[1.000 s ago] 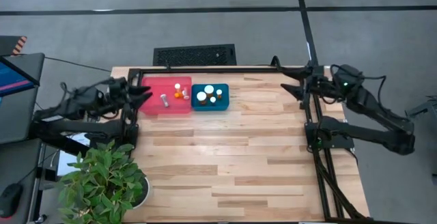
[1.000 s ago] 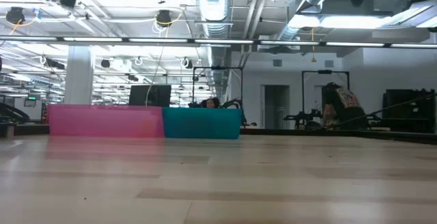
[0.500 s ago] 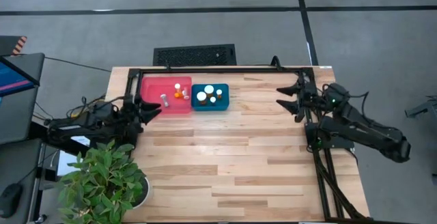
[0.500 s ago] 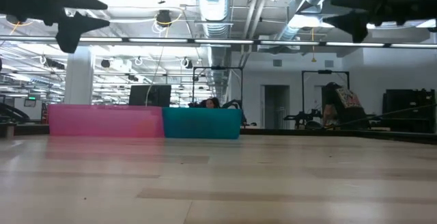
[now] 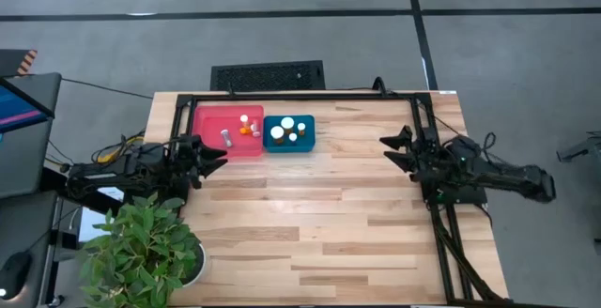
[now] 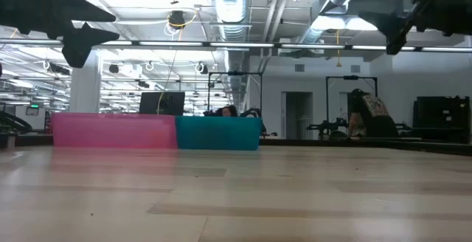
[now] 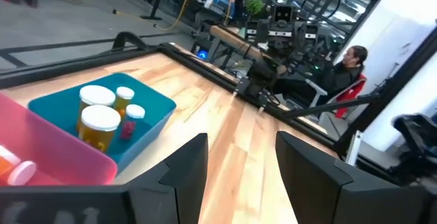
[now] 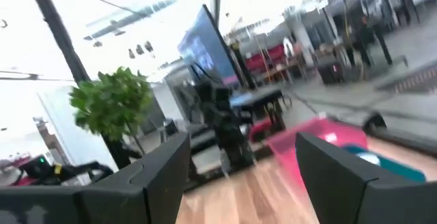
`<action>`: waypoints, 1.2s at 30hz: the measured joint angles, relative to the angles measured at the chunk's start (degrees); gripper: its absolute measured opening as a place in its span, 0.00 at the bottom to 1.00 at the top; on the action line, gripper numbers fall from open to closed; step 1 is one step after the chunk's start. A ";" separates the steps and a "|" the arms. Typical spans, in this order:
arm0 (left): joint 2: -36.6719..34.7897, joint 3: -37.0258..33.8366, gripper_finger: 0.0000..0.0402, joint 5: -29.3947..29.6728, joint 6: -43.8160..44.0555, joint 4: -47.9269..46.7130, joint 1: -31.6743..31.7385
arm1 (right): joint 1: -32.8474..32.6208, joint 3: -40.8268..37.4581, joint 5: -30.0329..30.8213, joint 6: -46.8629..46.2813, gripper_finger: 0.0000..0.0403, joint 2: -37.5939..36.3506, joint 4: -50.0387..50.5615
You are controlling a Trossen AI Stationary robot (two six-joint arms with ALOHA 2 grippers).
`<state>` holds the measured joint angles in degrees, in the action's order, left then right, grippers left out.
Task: Pick and place medicine bottles into bin by pill shape (circle, oval)
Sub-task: Return to Home Position
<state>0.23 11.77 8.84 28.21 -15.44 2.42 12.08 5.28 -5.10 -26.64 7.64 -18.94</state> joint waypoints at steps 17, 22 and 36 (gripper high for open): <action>0.00 0.00 0.41 0.00 -2.75 -0.11 0.04 | -12.66 0.07 19.87 13.59 0.69 -5.92 3.72; 0.00 0.00 0.41 0.89 -2.82 -0.15 0.04 | -9.71 0.01 18.48 13.36 0.69 -7.24 8.84; 0.00 -1.82 0.41 1.62 -5.91 0.18 -0.20 | -7.79 -4.79 14.20 11.50 0.69 -7.48 9.08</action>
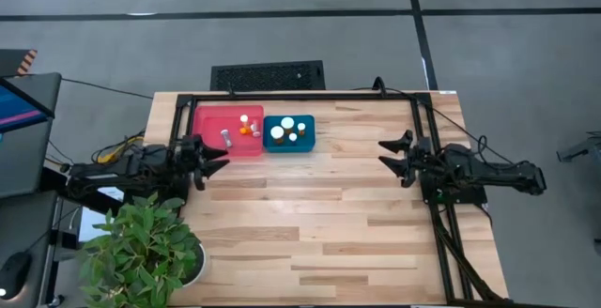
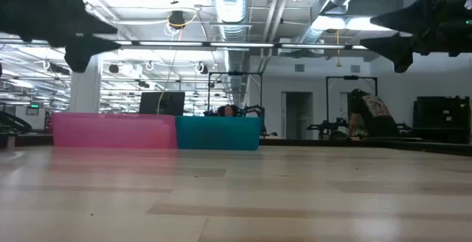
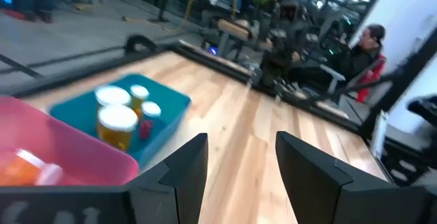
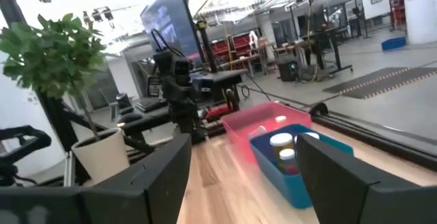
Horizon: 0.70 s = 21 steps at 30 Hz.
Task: Pick and place medicine bottles into bin by pill shape (circle, oval)
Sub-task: Return to Home Position
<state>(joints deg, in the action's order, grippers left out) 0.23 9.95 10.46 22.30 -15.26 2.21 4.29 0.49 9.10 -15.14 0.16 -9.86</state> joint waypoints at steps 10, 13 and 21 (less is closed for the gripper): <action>0.61 -6.27 0.41 -4.14 -3.05 8.10 -1.83 | -0.01 -0.02 0.77 2.61 0.69 0.15 3.03; 0.60 -6.27 0.41 -3.66 -4.01 8.08 -1.83 | 0.00 -0.02 0.96 3.62 0.69 0.16 5.35; 0.80 -6.26 0.41 -5.51 -1.11 7.82 -1.83 | -0.02 -0.04 0.66 3.61 0.69 1.34 7.21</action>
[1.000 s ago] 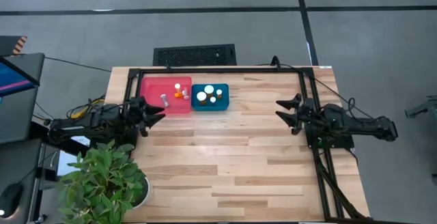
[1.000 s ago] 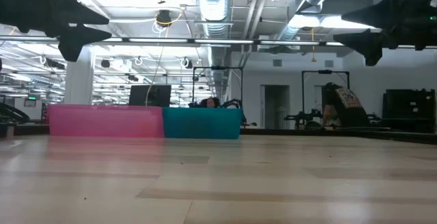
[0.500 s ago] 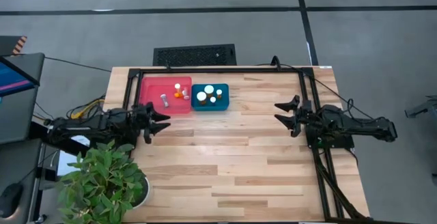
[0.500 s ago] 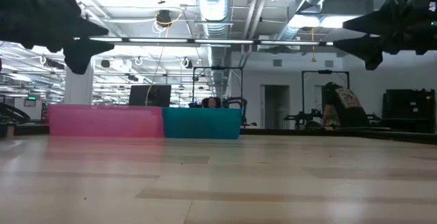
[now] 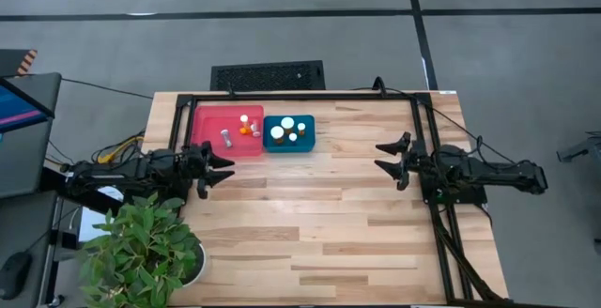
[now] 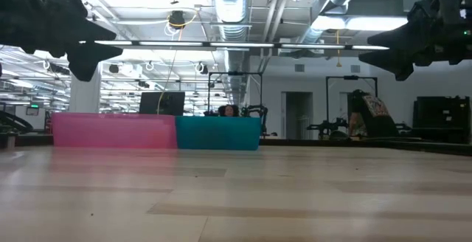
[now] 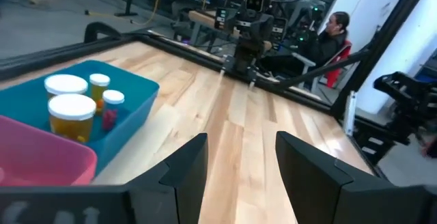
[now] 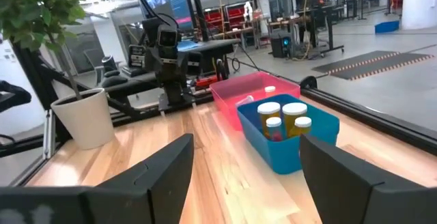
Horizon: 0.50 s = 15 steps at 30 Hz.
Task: Pick and place medicine bottles into bin by pill shape (circle, oval)
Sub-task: Return to Home Position
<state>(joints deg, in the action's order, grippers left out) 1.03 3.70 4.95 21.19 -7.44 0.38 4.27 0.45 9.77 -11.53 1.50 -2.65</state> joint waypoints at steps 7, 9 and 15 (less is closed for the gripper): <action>0.01 0.01 0.41 0.33 -1.65 -0.02 0.00 | 0.00 0.00 -0.03 -0.02 0.69 0.00 0.26; 0.01 0.01 0.41 0.33 -1.19 -0.04 0.00 | 0.00 0.00 -0.01 -0.02 0.69 0.00 0.28; 0.01 -0.01 0.41 0.35 -1.36 -0.07 0.00 | 0.00 -0.02 -0.03 -0.02 0.69 0.00 0.37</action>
